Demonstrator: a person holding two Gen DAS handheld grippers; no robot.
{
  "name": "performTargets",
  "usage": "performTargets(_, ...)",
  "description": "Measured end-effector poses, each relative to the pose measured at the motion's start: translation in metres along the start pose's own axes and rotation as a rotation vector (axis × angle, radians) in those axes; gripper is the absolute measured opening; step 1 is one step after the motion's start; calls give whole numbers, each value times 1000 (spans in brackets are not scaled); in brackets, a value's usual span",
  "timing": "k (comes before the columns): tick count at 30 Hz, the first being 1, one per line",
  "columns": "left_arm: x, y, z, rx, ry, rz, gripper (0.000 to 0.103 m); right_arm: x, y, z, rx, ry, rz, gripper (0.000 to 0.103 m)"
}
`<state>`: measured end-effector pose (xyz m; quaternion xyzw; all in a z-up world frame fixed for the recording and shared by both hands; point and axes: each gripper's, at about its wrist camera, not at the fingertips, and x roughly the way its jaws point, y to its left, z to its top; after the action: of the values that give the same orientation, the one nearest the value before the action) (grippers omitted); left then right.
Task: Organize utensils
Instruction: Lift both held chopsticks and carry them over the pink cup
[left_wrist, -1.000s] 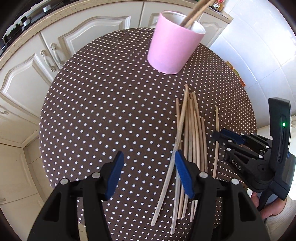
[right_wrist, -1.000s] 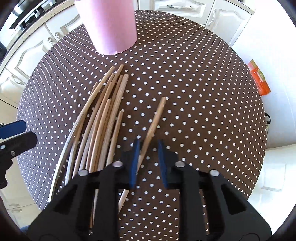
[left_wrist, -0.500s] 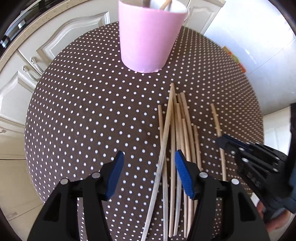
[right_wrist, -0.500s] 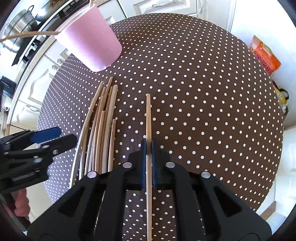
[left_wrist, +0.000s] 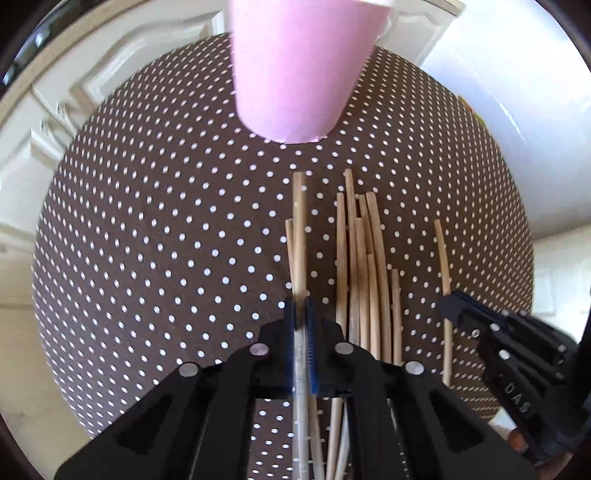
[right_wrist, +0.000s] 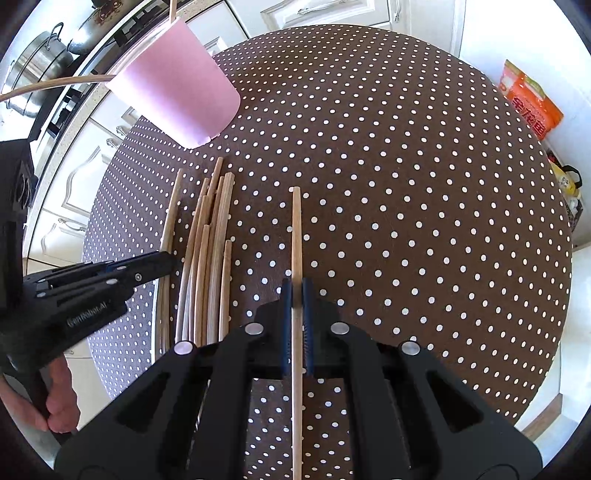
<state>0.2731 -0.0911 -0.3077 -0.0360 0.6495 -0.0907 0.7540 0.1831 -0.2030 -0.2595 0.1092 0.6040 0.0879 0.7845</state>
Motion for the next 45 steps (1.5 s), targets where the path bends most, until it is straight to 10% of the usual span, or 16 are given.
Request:
performTargets(26,-68,107,-74,-173,-81,-97,6,-1,-2,-6,61,-6,-6,6)
performTargets(45,-143,154,-73,-228,-233,-74,6,-75,17,16,12,-242,56,6)
